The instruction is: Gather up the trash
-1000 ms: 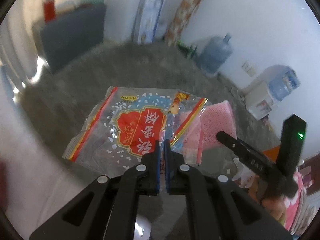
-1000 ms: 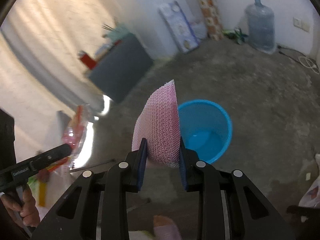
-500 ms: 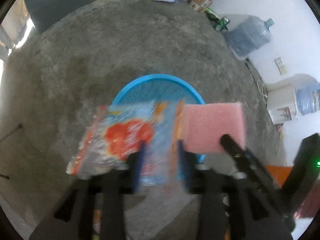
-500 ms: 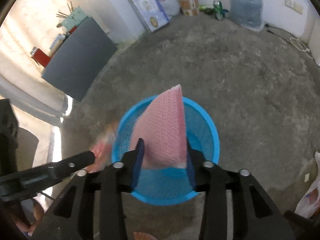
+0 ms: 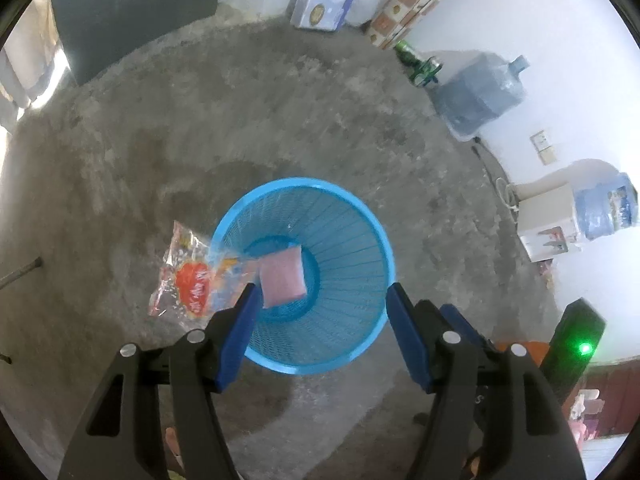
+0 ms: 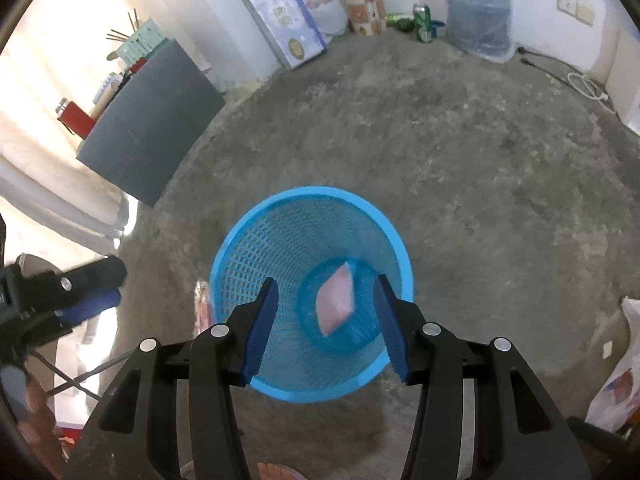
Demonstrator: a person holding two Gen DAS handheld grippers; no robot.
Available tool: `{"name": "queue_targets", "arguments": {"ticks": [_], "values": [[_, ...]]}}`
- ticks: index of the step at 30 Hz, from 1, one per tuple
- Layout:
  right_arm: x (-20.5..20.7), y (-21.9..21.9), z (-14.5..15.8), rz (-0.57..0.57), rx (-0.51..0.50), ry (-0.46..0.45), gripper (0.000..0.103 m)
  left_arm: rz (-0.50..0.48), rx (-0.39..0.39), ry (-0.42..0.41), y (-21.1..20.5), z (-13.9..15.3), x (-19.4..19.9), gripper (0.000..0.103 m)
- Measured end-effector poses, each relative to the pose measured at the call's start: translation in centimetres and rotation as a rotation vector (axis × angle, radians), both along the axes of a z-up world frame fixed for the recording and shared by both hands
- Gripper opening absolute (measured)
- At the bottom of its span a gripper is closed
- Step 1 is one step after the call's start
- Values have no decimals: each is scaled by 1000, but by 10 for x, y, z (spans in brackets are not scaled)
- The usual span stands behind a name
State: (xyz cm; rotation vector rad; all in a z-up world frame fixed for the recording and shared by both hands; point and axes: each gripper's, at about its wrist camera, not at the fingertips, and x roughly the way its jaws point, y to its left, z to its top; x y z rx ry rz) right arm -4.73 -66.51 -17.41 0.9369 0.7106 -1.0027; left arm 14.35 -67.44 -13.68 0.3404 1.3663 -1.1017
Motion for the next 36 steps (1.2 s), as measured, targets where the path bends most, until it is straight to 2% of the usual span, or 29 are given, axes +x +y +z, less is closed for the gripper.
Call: {"name": "queue_targets", "arguments": {"ticks": [4, 9, 16, 20, 23, 27, 30, 34, 36], "values": [[-15, 17, 19, -8, -30, -17, 48, 14, -58, 21, 18, 31, 4, 67], [-29, 37, 40, -13, -55, -38, 48, 30, -121, -2, 50, 82, 7, 67], [-31, 73, 55, 73, -69, -77, 54, -32, -199, -23, 120, 147, 1, 73], [-24, 94, 43, 134, -33, -117, 61, -68, -229, -71, 176, 169, -7, 77], [-12, 109, 23, 179, 14, -138, 63, -82, -238, -136, 223, 179, -12, 78], [17, 122, -15, 254, 78, -119, 63, -65, -247, -189, 276, 182, -19, 79], [38, 123, -44, 282, 135, -127, 63, -20, -285, -214, 314, 184, -20, 79], [59, 125, -68, 283, 194, -130, 63, -51, -257, -320, 329, 177, -26, 79], [64, 128, -71, 279, 208, -148, 63, -72, -238, -328, 324, 174, -24, 79]]}}
